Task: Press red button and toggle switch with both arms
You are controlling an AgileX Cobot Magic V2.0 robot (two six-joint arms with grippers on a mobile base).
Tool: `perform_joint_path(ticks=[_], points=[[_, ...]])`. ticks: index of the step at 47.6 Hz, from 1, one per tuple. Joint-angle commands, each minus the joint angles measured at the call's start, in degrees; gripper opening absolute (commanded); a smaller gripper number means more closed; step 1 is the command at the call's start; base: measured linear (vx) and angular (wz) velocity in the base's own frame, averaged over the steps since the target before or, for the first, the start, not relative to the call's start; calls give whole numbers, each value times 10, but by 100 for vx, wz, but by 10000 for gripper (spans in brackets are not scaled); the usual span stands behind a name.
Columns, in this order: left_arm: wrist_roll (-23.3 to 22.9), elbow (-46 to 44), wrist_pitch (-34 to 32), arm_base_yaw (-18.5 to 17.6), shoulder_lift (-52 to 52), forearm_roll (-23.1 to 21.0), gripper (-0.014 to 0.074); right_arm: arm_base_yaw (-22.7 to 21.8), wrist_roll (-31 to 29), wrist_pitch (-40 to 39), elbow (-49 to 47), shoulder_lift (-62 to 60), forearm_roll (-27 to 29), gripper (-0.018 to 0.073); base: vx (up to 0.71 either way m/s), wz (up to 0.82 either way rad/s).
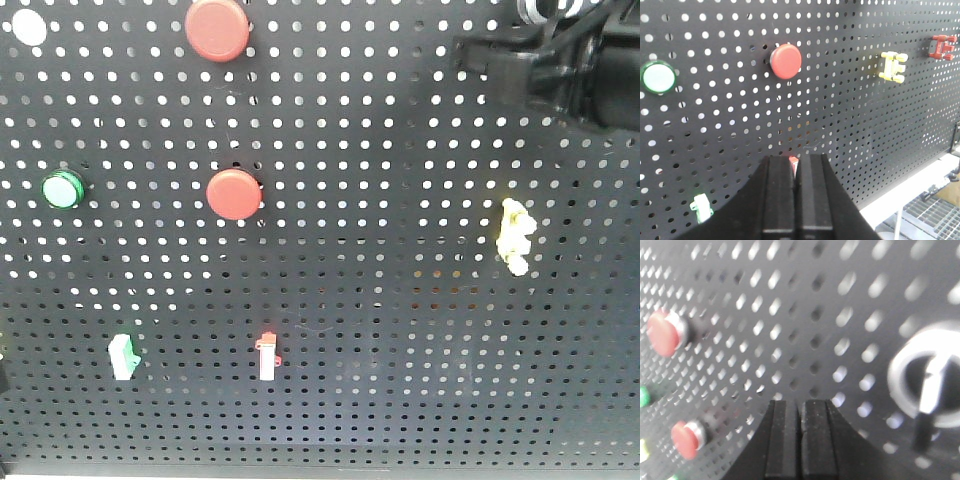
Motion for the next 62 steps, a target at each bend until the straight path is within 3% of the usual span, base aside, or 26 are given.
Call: perform_joint_path(ticks=[1, 10, 15, 25, 34, 42, 62], points=[[-13, -13, -39, -1, 2, -10, 2, 1, 22, -46, -20, -10, -24, -3, 0, 0], [-16, -13, -39, -1, 2, -9, 2, 1, 93, -52, -20, -10, -114, -3, 0, 0], [-16, -13, -37, -1, 2, -9, 2, 1, 121, -59, -20, -10, -137, -3, 0, 0], [-16, -13, -38, -1, 2, -9, 2, 1, 132, -62, -20, -11, -134, -3, 0, 0], [-16, -13, -38, -1, 2, -9, 2, 1, 121, -62, -20, -11, -83, -3, 0, 0], [-16, -13, -37, -1, 2, -9, 2, 1, 117, -79, -20, -12, -79, -3, 0, 0], [-16, -13, -27, -1, 2, -9, 2, 1, 123, -88, -20, -12, -143, -3, 0, 0]])
